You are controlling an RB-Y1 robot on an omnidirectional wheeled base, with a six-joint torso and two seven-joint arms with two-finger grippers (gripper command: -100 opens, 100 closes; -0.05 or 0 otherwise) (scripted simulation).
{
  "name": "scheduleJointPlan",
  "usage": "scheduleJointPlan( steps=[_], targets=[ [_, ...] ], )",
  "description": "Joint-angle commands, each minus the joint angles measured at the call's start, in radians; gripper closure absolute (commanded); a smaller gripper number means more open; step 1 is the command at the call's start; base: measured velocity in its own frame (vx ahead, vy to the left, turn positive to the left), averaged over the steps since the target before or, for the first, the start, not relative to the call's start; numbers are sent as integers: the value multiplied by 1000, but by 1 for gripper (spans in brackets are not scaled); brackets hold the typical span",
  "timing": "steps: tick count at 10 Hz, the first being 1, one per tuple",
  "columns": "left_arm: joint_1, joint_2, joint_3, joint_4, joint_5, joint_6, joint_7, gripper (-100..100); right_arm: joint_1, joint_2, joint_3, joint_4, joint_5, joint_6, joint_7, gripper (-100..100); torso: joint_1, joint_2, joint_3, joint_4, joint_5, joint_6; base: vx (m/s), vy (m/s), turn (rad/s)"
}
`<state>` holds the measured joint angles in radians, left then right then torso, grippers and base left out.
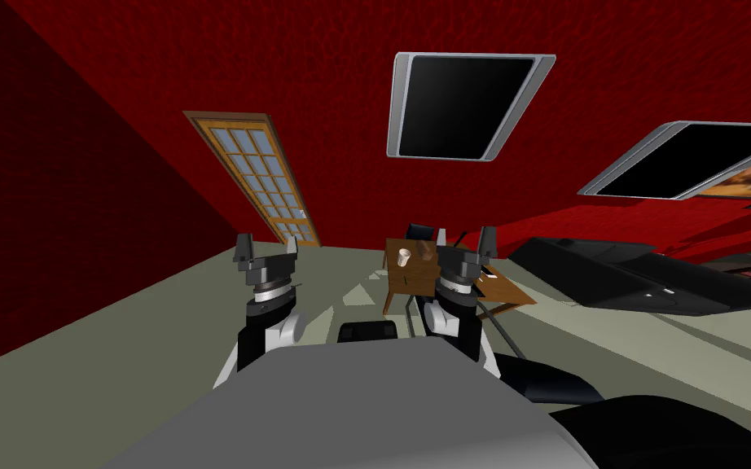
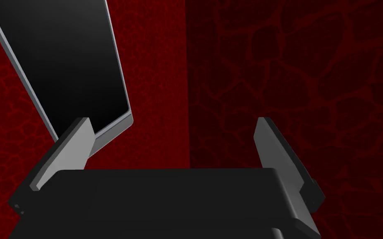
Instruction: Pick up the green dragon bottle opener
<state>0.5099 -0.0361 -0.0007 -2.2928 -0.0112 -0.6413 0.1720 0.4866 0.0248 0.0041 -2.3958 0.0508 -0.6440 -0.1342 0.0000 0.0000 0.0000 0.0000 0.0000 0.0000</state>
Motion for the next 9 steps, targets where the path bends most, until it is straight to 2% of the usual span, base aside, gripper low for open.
scheduleJointPlan(
  steps=[1, 5, 9],
  targets=[
    [0, 0, 0, 0, 0, 0, 0, 0, -4, -42, 0, 14, -7, 7, -7, -100, 0, 0, 0, 0, 0, 0, 0, 0, 0],
    [0, 0, 0, 0, 0, 0, 0, 0, -29, -140, -2, 92, -46, 44, -44, -100, -2, -1, 0, 0, 0, 0, 9, -14, -16],
    [0, 0, 0, 0, 0, 0, 0, 0, -72, -193, -5, 207, -107, 100, -104, -100, -1, -2, -1, 0, 0, 0, 18, -14, -23]
  ],
)
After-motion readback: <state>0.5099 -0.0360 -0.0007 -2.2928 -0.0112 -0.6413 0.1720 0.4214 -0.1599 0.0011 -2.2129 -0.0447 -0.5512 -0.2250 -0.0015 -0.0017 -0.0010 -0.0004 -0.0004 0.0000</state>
